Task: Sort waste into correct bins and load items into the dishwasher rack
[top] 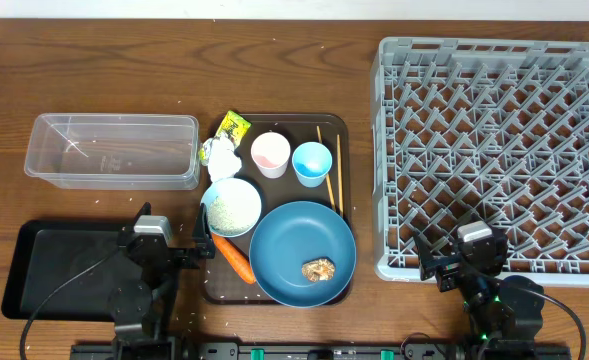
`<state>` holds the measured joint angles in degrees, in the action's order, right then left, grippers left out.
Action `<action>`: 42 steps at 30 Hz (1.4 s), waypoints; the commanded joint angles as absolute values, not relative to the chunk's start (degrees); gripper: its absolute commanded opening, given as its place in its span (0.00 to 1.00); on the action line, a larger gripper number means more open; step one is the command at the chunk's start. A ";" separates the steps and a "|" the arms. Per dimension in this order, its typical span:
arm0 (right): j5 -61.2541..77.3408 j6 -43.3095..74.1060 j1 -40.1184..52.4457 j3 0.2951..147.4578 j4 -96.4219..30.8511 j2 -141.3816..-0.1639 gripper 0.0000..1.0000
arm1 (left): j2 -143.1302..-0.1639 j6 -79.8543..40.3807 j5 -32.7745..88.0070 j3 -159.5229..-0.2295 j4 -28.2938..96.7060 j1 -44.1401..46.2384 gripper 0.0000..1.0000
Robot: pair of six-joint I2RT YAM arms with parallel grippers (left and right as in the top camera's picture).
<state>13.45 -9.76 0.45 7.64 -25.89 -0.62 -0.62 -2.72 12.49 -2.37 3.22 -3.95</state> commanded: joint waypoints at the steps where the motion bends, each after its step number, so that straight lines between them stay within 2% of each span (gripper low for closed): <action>1: 13.52 -10.37 0.99 7.38 -25.91 -0.32 0.99 | -0.30 -2.15 12.80 -0.80 3.97 -3.77 0.98; 16: 13.52 -10.39 0.99 7.38 -25.89 -0.32 0.99 | -0.30 -2.17 10.46 -0.80 3.42 -3.81 0.98; 22: 14.61 -10.35 0.99 7.38 -24.16 -0.32 0.99 | -1.34 -5.65 17.04 -0.80 3.73 -3.77 0.98; 26: 20.60 -9.43 1.06 7.38 -16.71 -0.32 0.99 | -1.80 -6.31 23.31 -1.96 1.15 -3.77 0.98; 30: 22.24 2.22 1.04 8.01 -2.79 -0.95 0.99 | -2.83 -6.28 22.59 -8.25 0.49 -3.77 0.98; 33: 22.39 10.83 1.04 10.41 2.02 -4.54 0.99 | -7.35 -6.26 19.77 -15.09 2.15 -3.79 0.98; 36: 24.08 13.06 1.04 15.57 0.99 -11.84 0.99 | -15.92 -6.24 18.79 -23.40 7.73 -3.77 0.98; 42: 26.59 10.09 1.06 35.86 -12.32 -34.02 0.99 | -39.31 -6.24 26.41 -44.93 22.02 -3.77 0.98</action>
